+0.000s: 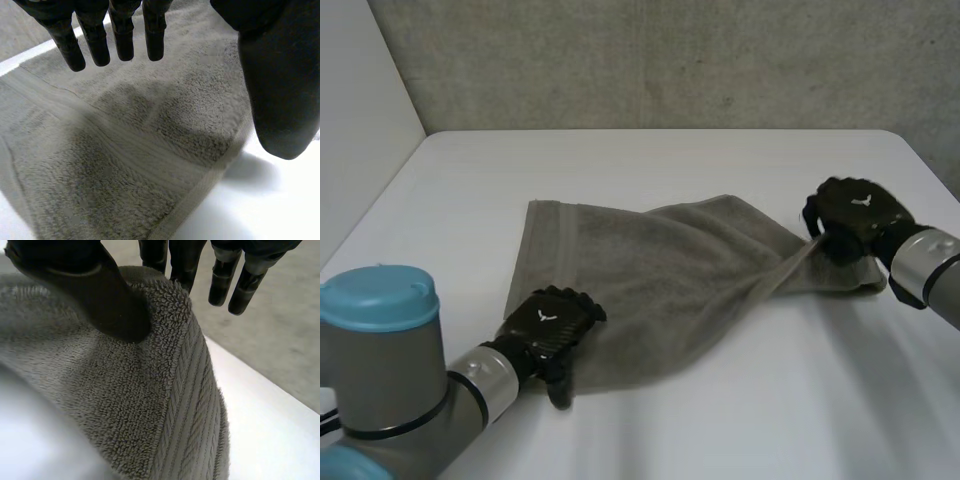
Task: Fold the towel.
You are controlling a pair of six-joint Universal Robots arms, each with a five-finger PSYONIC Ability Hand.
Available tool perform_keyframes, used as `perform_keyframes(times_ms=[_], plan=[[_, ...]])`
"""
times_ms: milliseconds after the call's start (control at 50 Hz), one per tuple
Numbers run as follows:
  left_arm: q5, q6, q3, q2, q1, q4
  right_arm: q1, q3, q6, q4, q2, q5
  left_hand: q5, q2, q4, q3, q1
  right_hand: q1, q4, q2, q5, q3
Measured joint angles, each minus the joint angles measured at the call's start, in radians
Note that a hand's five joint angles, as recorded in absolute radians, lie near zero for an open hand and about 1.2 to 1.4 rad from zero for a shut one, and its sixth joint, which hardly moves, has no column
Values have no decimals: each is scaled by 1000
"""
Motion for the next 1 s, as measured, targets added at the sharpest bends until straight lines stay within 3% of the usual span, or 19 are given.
perform_keyframes(times_ms=[120,380,420,540,620,800,1000], plan=[[-12,-32,57,-69,-21,-1,2,-29,147,-48,41,75,0,0,0,0,0,2,0,0,0,0],[-94,-139,221,-177,-132,0,19,-38,170,-46,94,81,44,19,0,0,10,3,0,5,1,0],[-118,-144,246,-195,-154,2,20,-37,170,-46,94,80,156,143,0,0,79,4,0,5,2,0],[-216,-141,293,-238,-184,0,19,-32,167,-45,88,78,847,851,0,0,783,4,0,5,2,0],[-268,-137,298,-247,-178,-5,13,-24,162,-44,79,75,1081,1048,0,0,988,4,0,5,3,0],[-291,-133,243,-192,-109,-11,-27,12,131,-33,29,62,1103,1069,0,0,990,4,0,15,3,0],[-254,-122,143,-11,-55,-36,-74,145,-137,56,-112,-46,1110,1077,0,0,990,4,0,15,3,0]])
